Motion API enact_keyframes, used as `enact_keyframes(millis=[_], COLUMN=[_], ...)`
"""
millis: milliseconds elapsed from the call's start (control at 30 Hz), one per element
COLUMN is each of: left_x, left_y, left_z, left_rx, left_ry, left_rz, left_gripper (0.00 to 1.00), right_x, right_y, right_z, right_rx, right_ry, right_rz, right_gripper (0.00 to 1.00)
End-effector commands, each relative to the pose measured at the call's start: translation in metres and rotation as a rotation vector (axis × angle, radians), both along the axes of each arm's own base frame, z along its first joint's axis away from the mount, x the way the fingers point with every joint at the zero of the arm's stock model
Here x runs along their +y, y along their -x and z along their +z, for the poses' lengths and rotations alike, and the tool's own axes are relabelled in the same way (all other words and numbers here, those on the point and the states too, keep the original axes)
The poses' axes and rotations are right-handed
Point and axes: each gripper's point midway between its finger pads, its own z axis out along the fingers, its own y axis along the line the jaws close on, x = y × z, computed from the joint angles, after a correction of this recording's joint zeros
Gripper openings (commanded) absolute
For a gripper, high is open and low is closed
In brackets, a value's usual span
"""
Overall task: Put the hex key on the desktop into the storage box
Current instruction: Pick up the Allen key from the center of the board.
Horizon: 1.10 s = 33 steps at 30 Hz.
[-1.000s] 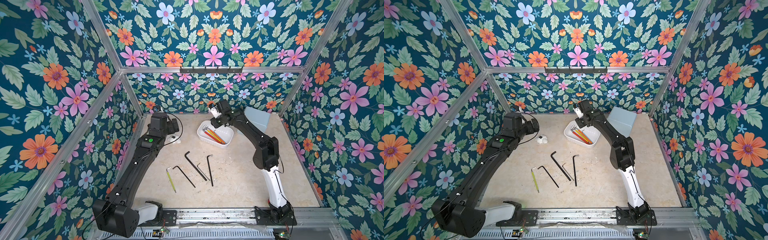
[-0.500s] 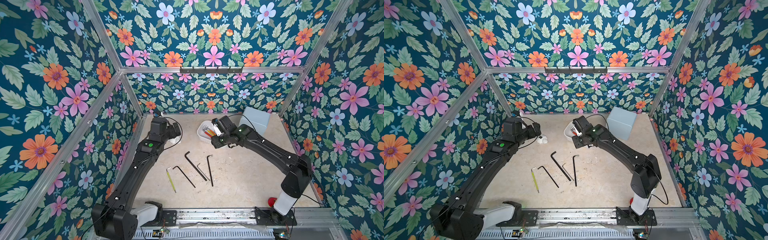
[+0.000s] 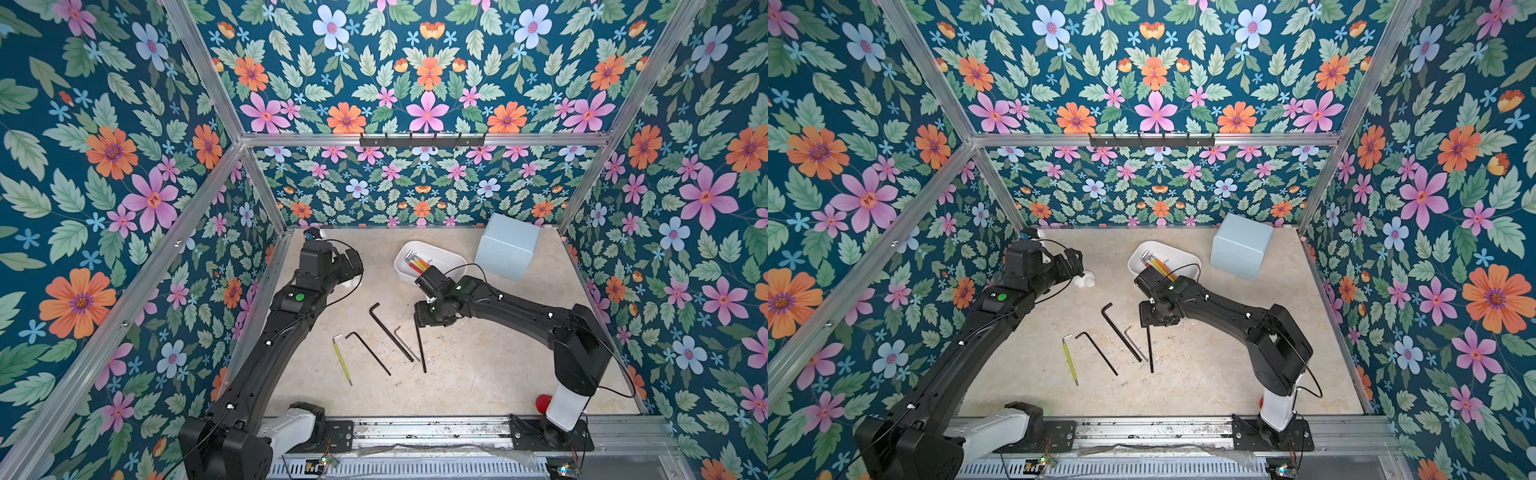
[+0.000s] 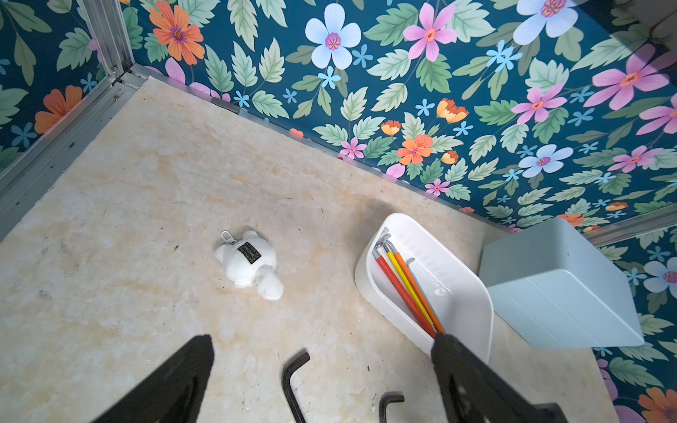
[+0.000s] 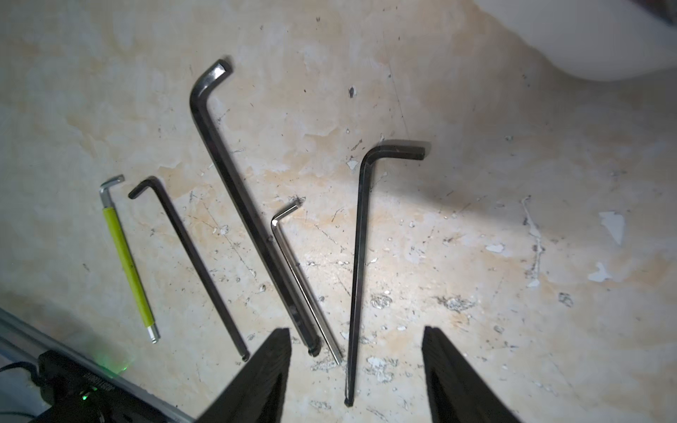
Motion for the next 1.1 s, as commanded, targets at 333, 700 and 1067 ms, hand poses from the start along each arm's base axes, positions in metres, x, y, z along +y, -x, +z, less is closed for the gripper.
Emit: enact_keyframes(millis=[333,700,1067], left_x=[0.011,0.016,0.020], left_y=[0.014,0.019,0.020], left_z=[-0.005,-0.001,0.010], left_rx=[0.013,0.008,-0.017], left_ry=[-0.008,-0.028,-0.044], left_rz=[0.044,0.052,0.061], left_gripper=[0.99,1.00,0.99], right_x=[0.009,0.004,-0.006], right_y=[0.009,0.019,0.032], right_z=[-0.053,-0.082,-0.096], right_rx=[0.062,0.126,0.178], right_ry=[0.150,0.219,0.284], right_rz=[0.003,0.012,0.029], right_gripper=[0.58,0.43,0.03])
